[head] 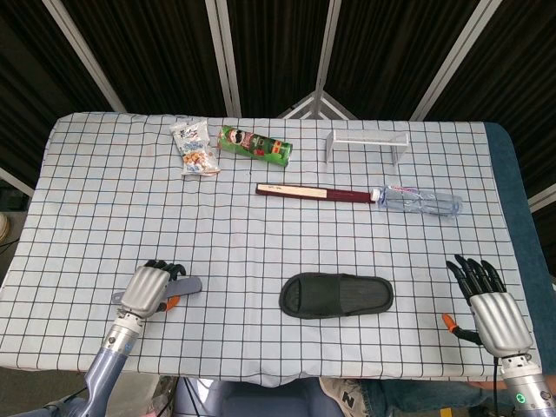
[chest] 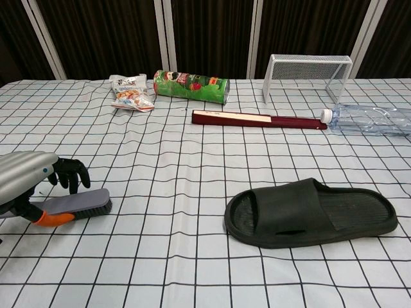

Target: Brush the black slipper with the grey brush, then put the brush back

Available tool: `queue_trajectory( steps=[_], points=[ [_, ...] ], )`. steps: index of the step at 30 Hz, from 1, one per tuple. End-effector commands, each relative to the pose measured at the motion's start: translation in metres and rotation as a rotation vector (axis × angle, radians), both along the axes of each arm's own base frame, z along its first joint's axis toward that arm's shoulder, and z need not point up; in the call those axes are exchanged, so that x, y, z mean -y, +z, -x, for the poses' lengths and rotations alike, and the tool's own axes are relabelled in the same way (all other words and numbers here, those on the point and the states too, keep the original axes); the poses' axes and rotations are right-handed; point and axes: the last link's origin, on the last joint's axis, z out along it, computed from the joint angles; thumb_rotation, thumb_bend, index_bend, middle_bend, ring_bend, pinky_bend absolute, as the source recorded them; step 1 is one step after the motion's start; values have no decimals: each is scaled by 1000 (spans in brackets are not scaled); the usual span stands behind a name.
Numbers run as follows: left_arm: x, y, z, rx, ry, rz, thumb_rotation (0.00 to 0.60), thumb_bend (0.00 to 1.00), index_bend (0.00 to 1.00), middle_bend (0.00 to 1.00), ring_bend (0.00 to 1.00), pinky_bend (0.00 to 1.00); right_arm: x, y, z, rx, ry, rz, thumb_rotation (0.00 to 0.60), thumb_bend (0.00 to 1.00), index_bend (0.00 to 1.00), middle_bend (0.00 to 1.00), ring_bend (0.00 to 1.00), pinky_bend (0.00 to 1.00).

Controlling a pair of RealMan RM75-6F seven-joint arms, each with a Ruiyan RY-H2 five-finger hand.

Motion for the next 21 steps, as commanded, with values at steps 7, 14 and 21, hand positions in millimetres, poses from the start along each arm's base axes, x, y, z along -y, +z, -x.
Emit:
queue_trajectory(
  steps=[7,14,21],
  points=[
    [1,-1,0,-1,-2,3,600,410,404,489,399,356,0,2,1,1,-5,5,524,364,0,0,0,0],
    [0,-2,2,-2,4,10,600,497,414,494,402,356,1,3,1,1,-7,10,524,364,0,0,0,0],
    [-3,-1,2,21,15,10,600,712,494,561,471,440,1,3,0,2,-7,11,526,363,0,0,0,0]
  ],
)
